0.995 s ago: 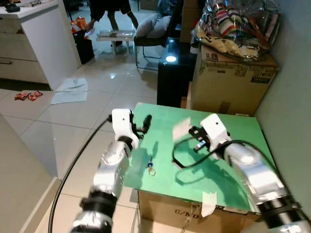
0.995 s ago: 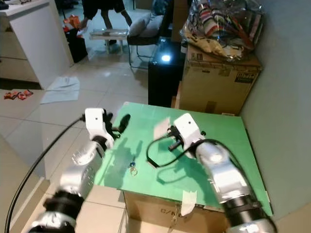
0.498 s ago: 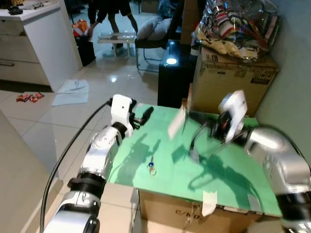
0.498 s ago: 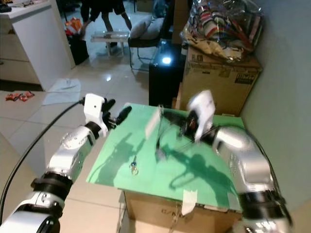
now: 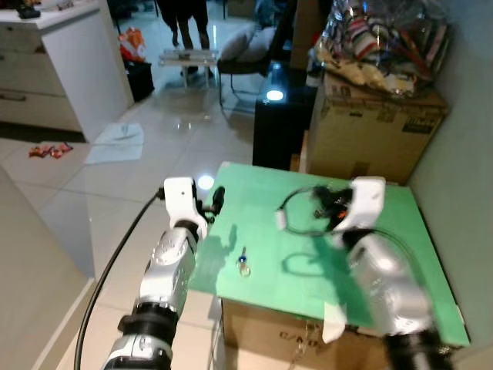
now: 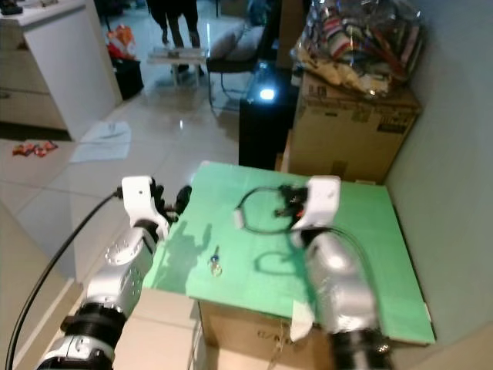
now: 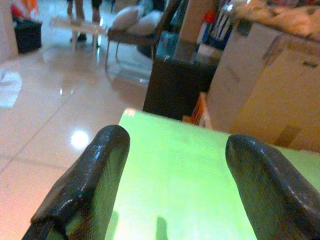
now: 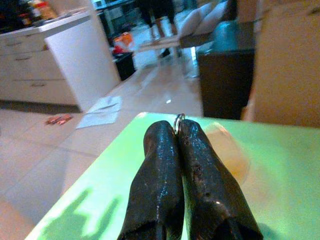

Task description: Hang keys on a hook

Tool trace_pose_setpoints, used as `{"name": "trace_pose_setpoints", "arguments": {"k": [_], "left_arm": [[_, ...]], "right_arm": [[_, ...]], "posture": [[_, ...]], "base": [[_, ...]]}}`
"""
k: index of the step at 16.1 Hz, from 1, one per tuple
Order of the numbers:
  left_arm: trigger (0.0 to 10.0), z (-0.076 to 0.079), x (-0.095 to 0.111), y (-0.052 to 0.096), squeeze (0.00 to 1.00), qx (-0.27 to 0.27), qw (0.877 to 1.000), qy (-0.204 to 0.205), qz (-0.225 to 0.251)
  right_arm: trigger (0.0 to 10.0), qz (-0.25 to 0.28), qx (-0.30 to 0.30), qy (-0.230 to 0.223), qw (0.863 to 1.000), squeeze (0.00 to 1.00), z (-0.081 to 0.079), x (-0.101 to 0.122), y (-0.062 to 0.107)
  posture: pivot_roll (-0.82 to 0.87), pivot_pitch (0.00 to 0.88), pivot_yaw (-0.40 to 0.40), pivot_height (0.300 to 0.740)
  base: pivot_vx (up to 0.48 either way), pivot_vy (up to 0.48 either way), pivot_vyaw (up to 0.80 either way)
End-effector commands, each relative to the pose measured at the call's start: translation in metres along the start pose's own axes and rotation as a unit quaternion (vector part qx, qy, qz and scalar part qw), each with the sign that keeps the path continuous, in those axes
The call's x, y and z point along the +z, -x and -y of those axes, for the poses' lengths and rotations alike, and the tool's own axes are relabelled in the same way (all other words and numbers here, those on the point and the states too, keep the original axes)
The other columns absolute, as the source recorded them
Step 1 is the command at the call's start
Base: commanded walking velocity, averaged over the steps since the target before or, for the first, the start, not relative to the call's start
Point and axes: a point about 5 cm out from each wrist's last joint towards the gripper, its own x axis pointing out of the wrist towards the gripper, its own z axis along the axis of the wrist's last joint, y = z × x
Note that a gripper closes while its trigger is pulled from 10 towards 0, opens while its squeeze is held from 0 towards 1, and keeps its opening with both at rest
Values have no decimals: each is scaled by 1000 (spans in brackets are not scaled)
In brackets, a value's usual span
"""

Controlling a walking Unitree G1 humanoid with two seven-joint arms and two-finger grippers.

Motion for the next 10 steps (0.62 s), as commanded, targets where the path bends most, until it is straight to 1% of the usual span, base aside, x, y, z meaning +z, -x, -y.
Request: {"name": "trace_pose_setpoints", "arguments": {"k": [1, 3, 4, 10], "left_arm": [[10000, 2, 9, -2, 0, -5, 1000, -5, 17], [10000, 2, 10, -1, 0, -9, 1000, -1, 15], [10000, 4, 9, 1, 0, -13, 1000, -9, 14], [10000, 4, 7, 4, 0, -13, 1000, -8, 12]], "right_arm": [[0, 19, 1, 8, 1000, 0, -5, 4, -1], [0, 1, -13, 14, 1000, 0, -4, -6, 1], [0, -3, -27, 25, 999, 0, -1, -13, 4], [0, -2, -27, 18, 999, 0, -3, -17, 7]], "posture": [[-150, 0, 38, 740], [-151, 0, 35, 740], [-152, 0, 34, 740], [-150, 0, 35, 740]], "base": [[0, 0, 0], [0, 469, 0], [0, 472, 0], [0, 474, 0]]}}
